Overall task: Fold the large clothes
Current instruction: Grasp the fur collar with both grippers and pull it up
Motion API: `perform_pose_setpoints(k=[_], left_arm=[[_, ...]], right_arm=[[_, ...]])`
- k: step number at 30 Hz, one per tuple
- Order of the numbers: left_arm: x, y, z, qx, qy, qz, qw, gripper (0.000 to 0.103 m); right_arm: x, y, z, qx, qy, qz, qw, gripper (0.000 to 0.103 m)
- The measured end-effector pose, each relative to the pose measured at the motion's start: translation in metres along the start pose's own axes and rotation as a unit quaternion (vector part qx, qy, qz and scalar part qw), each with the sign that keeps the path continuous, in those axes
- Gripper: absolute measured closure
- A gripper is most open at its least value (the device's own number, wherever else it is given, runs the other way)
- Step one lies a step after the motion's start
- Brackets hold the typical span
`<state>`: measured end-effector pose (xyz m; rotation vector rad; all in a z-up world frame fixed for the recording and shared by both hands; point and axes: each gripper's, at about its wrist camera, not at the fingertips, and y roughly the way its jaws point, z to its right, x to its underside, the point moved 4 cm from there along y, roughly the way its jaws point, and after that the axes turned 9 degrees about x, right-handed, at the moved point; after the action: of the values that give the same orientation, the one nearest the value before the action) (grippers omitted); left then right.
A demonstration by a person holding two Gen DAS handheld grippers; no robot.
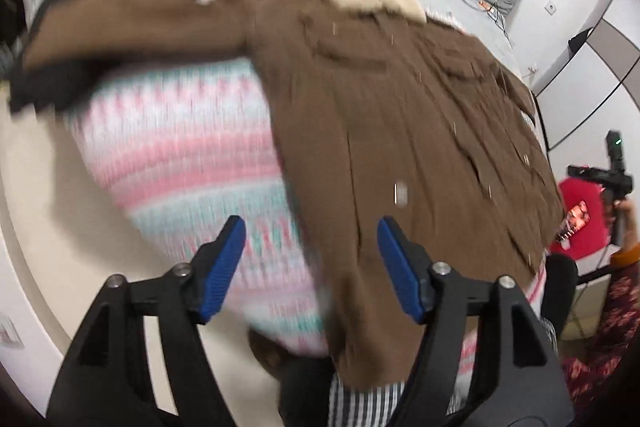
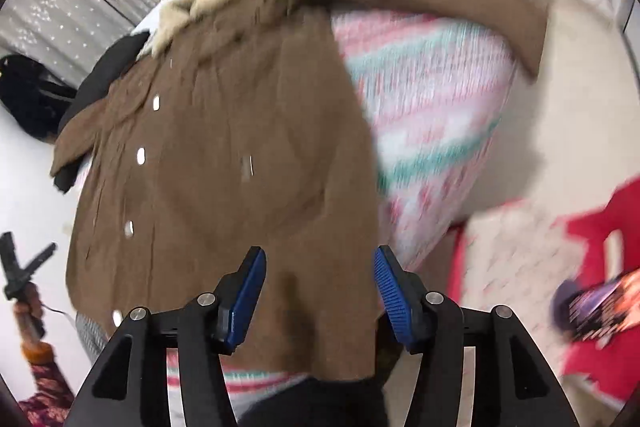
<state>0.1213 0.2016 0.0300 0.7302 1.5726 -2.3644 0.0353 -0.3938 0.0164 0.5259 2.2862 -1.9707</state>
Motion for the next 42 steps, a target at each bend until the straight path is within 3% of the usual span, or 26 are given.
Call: perform_pose_setpoints(k=[6, 11, 17, 22, 24, 27, 29, 30, 31, 32, 33, 36, 39, 41, 42], left_arm=[[-0.125, 0.044, 0.010, -0.001, 0.032, 0.038, 0.9988, 0.029], [-0.220, 0.103, 0.032, -0.018, 0.061, 0.048, 0.9968, 0.029], [-0.317, 0.198, 0.058, -0.046, 0.090, 0.065, 0.9927, 0.029], [-0.372, 0.284, 0.048, -0.079, 0.101, 0.055, 0.9902, 0.032], [-0.380, 0.308, 0.036, -0.075, 0.083, 0.048, 0.9926, 0.037], [-0.388, 0.345, 0.014, -0.035, 0.034, 0.032, 0.9983, 0.050], [-0.386, 0.353, 0.006, -0.002, 0.002, 0.040, 0.9992, 0.062], [-0.386, 0.356, 0.006, 0.006, -0.009, 0.047, 0.9988, 0.080], [-0.386, 0.356, 0.007, 0.004, -0.016, 0.053, 0.9985, 0.086], [-0.385, 0.351, 0.009, -0.002, -0.022, 0.073, 0.9971, 0.088], [-0.385, 0.346, 0.011, -0.007, -0.020, 0.089, 0.9958, 0.090], [-0.392, 0.331, 0.016, -0.022, -0.020, 0.144, 0.9892, 0.091], [-0.399, 0.347, 0.004, -0.040, -0.027, 0.145, 0.9883, 0.089], [-0.391, 0.371, -0.011, -0.059, -0.018, 0.138, 0.9885, 0.078], [-0.385, 0.381, -0.018, -0.061, -0.015, 0.140, 0.9882, 0.062]], right_arm=[[-0.094, -0.019, -0.035, 0.020, -0.011, 0.053, 0.998, 0.039], [-0.179, -0.001, -0.092, 0.024, -0.027, 0.071, 0.997, 0.037], [-0.272, 0.062, -0.184, 0.017, -0.064, 0.092, 0.994, 0.037], [-0.338, 0.132, -0.260, 0.013, -0.082, 0.114, 0.990, 0.037], [-0.362, 0.160, -0.283, 0.021, -0.084, 0.122, 0.989, 0.037], [-0.388, 0.198, -0.299, 0.048, -0.072, 0.124, 0.988, 0.037], [-0.395, 0.220, -0.303, 0.077, -0.070, 0.118, 0.988, 0.038], [-0.396, 0.233, -0.304, 0.103, -0.074, 0.118, 0.985, 0.042], [-0.396, 0.239, -0.303, 0.128, -0.074, 0.123, 0.981, 0.073], [-0.397, 0.243, -0.300, 0.147, -0.071, 0.130, 0.978, 0.088], [-0.399, 0.247, -0.296, 0.142, -0.061, 0.134, 0.979, 0.089], [-0.409, 0.242, -0.291, 0.142, -0.052, 0.165, 0.975, 0.093], [-0.430, 0.240, -0.295, 0.136, -0.051, 0.182, 0.973, 0.093], [-0.444, 0.250, -0.296, 0.122, -0.049, 0.187, 0.973, 0.092], [-0.448, 0.260, -0.295, 0.119, -0.057, 0.184, 0.974, 0.090]])
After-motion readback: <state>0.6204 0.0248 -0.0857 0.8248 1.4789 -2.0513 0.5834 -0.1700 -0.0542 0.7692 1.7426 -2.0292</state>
